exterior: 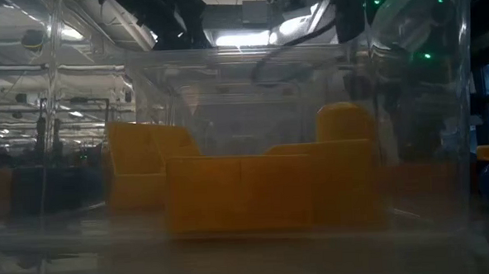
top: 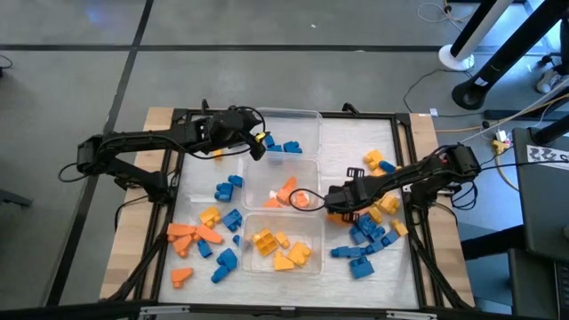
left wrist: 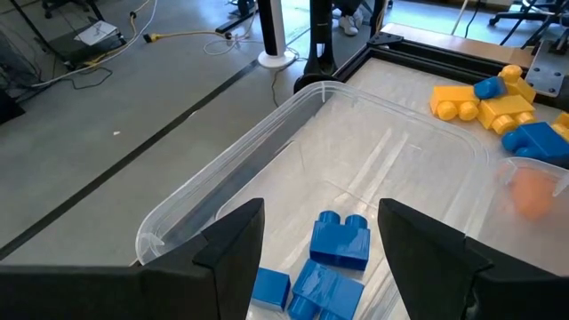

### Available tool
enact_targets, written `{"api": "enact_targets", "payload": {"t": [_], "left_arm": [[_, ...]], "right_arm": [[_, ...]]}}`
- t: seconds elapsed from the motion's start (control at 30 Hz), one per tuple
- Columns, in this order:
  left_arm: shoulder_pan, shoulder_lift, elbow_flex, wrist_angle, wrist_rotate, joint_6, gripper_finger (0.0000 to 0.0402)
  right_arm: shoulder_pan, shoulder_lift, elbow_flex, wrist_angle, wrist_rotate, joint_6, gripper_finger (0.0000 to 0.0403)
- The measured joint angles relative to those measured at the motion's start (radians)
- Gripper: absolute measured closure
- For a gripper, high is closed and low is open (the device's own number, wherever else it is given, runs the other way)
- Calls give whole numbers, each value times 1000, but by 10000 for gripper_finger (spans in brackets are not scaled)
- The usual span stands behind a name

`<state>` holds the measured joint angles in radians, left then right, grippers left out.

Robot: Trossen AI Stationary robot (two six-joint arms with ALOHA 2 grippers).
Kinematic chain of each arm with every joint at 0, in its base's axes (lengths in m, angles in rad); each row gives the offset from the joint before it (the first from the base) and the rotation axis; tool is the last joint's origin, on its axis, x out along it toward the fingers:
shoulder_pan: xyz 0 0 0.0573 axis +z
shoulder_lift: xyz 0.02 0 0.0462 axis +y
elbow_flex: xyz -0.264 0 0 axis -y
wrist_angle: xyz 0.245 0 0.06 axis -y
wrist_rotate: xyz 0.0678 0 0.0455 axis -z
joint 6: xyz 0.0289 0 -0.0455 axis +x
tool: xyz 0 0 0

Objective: Sort blocks
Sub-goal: Put the orange game piece into the middle transparent bin

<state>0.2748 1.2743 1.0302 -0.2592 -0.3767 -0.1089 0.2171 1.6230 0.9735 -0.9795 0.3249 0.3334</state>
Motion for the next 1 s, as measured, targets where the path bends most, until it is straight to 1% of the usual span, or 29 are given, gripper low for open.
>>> {"api": "enact_targets", "payload": {"t": [0.13, 0.23, 0.3, 0.5, 0.6, 0.73, 0.87, 1.0], "left_arm": [[0, 0, 0, 0, 0, 0, 192], [0, 0, 0, 0, 0, 0, 192], [0, 0, 0, 0, 0, 0, 192], [0, 0, 0, 0, 0, 0, 192], [0, 0, 0, 0, 0, 0, 192], [0, 0, 0, 0, 0, 0, 192], [0, 0, 0, 0, 0, -8, 192], [0, 0, 0, 0, 0, -44, 192]], "right_arm": [[39, 0, -36, 58, 4, 29, 317], [61, -1, -54, 61, 60, 45, 317], [61, -1, -62, 60, 84, 63, 317], [57, -4, -102, 84, 108, 65, 317], [59, -6, -127, 97, 138, 63, 317], [58, -4, -145, 106, 205, 62, 317], [58, -3, -171, 163, 268, 61, 317], [58, -7, -221, 218, 276, 59, 317]]}}
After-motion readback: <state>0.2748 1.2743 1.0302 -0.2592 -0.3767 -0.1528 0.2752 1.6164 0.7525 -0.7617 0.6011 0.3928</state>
